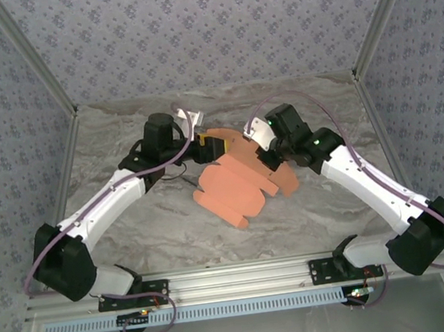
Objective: Fold the paper box
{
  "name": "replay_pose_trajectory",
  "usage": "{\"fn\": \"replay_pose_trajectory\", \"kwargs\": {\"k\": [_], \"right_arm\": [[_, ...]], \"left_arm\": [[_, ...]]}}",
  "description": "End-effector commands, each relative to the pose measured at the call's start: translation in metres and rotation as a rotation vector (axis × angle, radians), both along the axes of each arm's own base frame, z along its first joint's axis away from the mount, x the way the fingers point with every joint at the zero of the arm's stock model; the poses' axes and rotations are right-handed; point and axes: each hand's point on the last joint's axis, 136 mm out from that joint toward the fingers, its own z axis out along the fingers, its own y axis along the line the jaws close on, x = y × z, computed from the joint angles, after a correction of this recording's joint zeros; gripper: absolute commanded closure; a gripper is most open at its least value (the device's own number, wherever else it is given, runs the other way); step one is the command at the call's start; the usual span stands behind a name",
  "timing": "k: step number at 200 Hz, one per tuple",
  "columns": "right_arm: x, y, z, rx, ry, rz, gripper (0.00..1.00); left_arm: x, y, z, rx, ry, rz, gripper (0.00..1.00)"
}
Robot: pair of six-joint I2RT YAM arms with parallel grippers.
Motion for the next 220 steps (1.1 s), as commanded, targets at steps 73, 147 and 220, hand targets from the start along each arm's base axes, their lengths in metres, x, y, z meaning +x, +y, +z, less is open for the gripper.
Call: {"fn": "replay_pose_trajectory", "kwargs": {"k": [73,147,220], "right_arm": [[-0.008,0.005,0.013,0.058,0.018,0.024,1.0],[0.003,-0.002,0.015,0.096,0.028,-0.041,1.0],[0.001,0.015,0.02,0.207,0.065,-0.014,1.0]], "left_arm": [[0.015,-0.02,0.033,-0.039,-0.045,-0.116,0.35],[-0.009,-0.032,0.033,-0.061,-0.079,-0.222,0.49],[-0.009,-0.054,0.021,-0.062,-0.066,-0.264,0.47]]}}
